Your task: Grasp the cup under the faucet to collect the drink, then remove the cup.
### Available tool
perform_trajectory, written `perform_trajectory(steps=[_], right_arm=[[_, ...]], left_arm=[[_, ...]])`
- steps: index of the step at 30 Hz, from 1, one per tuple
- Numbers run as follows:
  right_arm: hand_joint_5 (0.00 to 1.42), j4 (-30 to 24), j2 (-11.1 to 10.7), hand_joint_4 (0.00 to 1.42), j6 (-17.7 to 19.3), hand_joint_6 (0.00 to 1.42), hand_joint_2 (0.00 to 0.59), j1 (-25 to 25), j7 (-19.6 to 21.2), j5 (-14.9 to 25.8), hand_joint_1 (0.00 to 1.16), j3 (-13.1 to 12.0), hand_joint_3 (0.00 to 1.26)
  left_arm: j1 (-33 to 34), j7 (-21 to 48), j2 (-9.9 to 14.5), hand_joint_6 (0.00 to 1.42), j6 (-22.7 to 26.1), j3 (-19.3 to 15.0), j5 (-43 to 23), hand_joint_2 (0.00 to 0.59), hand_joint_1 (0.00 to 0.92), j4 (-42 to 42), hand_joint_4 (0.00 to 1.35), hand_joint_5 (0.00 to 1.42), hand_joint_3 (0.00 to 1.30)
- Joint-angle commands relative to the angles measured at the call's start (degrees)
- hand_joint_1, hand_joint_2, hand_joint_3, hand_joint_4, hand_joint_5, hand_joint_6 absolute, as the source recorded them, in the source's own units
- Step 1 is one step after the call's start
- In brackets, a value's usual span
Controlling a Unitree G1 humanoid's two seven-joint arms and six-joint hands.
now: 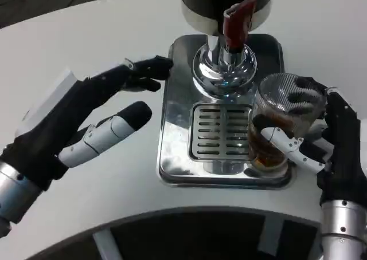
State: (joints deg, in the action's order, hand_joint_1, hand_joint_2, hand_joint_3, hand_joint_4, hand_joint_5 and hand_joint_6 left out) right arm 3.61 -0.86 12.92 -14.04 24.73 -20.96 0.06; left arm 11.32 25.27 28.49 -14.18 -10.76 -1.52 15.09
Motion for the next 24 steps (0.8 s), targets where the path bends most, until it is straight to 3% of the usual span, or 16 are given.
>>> perform_trajectory(steps=[1, 16, 24], right_arm=[[1.14, -4.0, 0.2, 0.9, -0.3, 1.11, 0.153, 2.0, -0.9, 0.3, 0.93, 0.0, 0.73], [1.17, -15.2, 1.1, 0.93, -0.8, 1.17, 0.142, 9.5, -4.7, 0.3, 0.92, 1.6, 0.77], [1.18, -18.0, 1.8, 0.94, -0.7, 1.2, 0.142, 12.2, -5.6, -0.2, 0.92, 2.9, 0.78]], left_arm=[[-1.8, -0.4, 0.7, 0.25, -0.6, 0.2, 1.1, 0.124, 0.0, -0.5, 0.27, 0.3, 0.28], [0.0, -1.0, 2.9, 0.18, -1.6, 2.2, 8.1, 0.13, 0.0, -5.2, 0.22, 0.23, 0.26], [1.2, -1.7, 3.1, 0.18, -1.9, 2.9, 8.9, 0.13, 0.0, -7.1, 0.21, 0.22, 0.25]])
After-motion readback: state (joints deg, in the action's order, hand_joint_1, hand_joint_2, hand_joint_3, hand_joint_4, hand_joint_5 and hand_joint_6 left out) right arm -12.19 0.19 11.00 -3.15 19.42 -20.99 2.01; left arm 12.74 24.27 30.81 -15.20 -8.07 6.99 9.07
